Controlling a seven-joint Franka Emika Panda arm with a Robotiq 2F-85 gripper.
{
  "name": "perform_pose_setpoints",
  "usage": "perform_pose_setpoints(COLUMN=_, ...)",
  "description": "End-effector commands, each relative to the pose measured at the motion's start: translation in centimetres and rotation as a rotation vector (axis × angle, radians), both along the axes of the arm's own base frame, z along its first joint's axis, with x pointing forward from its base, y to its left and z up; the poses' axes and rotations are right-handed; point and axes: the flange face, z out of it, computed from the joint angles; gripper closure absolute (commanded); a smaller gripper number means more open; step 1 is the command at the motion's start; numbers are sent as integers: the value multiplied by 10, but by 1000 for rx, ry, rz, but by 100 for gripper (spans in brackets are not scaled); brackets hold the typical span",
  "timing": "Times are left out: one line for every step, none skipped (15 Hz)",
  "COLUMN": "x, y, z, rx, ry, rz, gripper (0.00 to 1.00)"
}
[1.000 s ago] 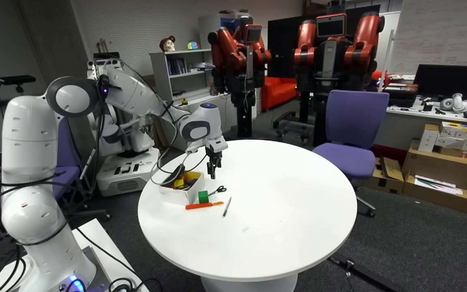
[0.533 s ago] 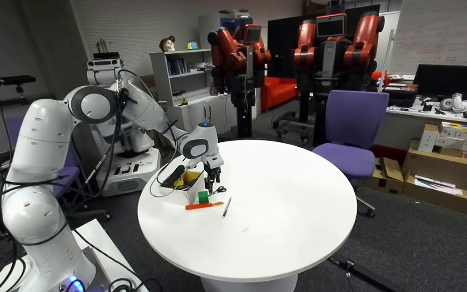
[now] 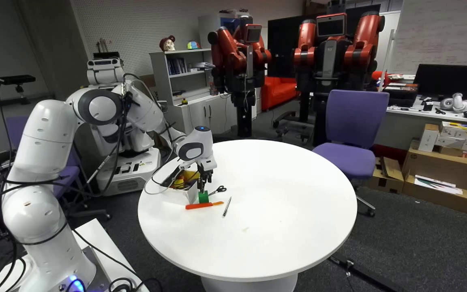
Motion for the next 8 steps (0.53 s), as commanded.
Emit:
perform_pose_setpoints(x=-8, y=4, z=-12, rx=-2, ry=58, rz=26, gripper=0)
perform_pose_setpoints(x=-10, y=7, z=-16, rx=-4, ry=71, rz=42, gripper=0)
perform_pose_setpoints(x=-11, y=10, z=-20, rx=-5, ry=83, rz=52, gripper=0)
perform_pose_setpoints(x=-13, y=13, z=-22, rx=-9, ry=93, rz=64, gripper=0)
perform_pose_setpoints(x=-13, y=15, z=-24, rx=-11, ry=100, rz=72, gripper=0)
perform_pose_setpoints(x=-14, y=16, z=-27, rx=-15, ry=107, rz=81, gripper=0)
perform_pose_setpoints(x=-14, y=17, z=-29, rx=-23, ry=113, rz=87, gripper=0)
perform_pose_setpoints(x=-15, y=17, z=-31, rx=-31, ry=119, rz=94, gripper=0)
